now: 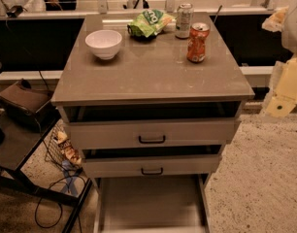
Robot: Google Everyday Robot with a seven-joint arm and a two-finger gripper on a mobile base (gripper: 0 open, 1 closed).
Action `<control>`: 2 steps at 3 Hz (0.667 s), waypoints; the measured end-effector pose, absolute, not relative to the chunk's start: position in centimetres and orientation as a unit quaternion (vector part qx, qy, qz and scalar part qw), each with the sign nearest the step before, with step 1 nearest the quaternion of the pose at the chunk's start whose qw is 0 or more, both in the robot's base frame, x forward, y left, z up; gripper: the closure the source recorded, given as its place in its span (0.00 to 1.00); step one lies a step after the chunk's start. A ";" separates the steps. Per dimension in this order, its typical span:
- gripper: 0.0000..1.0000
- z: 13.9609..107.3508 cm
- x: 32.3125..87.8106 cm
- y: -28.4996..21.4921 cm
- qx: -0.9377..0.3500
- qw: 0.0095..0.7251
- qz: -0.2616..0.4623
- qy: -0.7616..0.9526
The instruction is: Place coke can into bottom drawer
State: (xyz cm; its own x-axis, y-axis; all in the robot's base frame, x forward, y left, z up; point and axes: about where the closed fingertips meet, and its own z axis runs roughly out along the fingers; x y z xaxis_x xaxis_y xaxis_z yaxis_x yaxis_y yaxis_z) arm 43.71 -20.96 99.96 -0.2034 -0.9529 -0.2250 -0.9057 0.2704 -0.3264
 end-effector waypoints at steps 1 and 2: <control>0.00 100.0 43.7 -21.0 -0.601 0.193 -0.061 0.773; 0.00 100.0 44.6 -21.0 -0.585 0.221 -0.056 0.778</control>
Offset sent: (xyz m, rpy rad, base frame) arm 0.0242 -0.0022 -0.0013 0.1334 -0.0879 -0.0682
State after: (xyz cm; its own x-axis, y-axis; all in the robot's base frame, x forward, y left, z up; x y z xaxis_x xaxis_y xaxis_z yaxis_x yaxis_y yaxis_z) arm 44.56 -20.96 100.05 -0.2173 -0.9353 -0.2793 -0.8858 0.3092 -0.3461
